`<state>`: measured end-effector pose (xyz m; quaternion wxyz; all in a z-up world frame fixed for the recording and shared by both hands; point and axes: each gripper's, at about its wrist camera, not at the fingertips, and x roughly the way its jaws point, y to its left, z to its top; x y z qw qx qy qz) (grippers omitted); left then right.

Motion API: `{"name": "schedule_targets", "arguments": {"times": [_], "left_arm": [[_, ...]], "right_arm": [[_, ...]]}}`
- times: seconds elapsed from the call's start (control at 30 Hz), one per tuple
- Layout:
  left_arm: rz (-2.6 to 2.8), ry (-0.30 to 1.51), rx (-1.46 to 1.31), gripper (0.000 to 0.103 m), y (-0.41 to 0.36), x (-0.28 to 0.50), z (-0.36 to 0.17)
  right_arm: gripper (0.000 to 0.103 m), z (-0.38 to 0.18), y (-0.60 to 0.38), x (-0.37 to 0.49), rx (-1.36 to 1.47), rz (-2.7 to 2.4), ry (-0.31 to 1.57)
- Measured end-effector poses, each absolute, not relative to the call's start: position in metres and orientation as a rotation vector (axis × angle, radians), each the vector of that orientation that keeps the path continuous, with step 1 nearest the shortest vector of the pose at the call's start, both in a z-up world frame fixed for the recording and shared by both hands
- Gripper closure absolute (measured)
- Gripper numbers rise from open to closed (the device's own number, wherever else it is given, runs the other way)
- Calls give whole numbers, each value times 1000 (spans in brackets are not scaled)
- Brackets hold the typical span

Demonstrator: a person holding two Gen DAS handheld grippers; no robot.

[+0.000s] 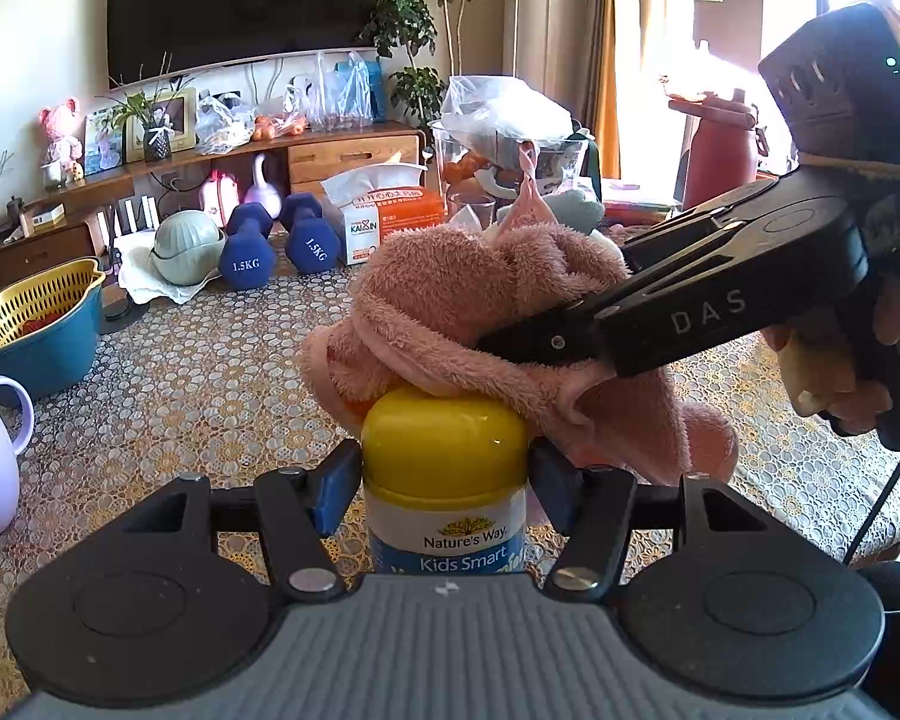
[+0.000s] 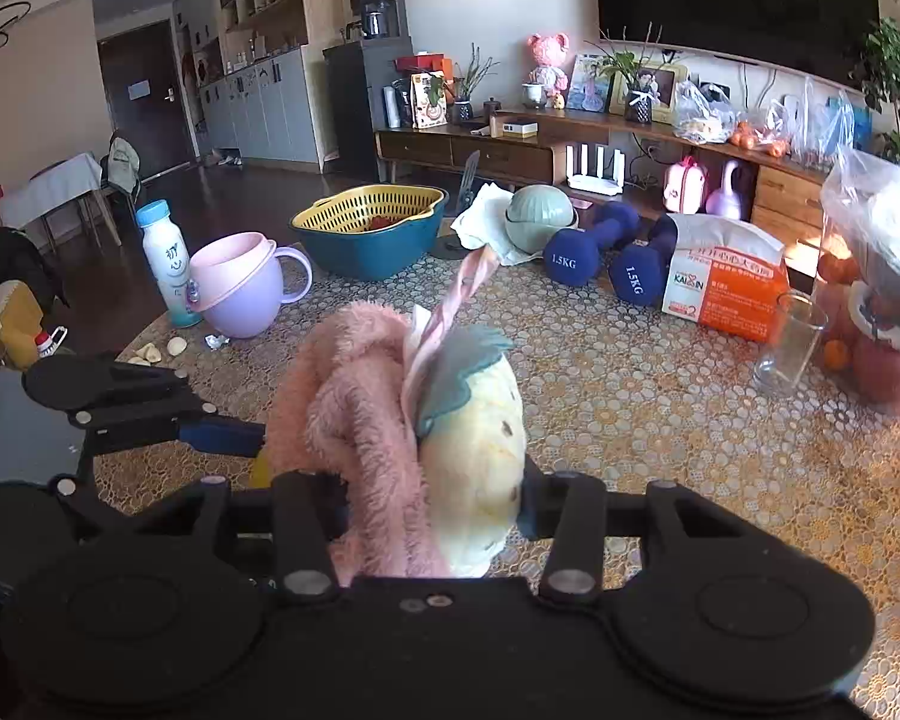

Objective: Organize objects

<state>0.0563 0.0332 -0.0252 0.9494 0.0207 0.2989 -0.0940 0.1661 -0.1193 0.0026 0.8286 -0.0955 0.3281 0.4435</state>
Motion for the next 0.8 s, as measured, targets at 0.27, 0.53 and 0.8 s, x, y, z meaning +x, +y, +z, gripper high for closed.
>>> {"name": "schedule_targets", "arguments": {"times": [0.27,0.53,0.8], "left_arm": [[-196,598,43,43,34,55,-26],[-188,584,32,43,36,47,-27],[-178,587,20,43,39,34,-25]], "right_arm": [[57,-34,-118,187,-152,925,839],[57,-59,-113,167,-236,968,895],[57,-56,-114,132,-497,968,801]]}}
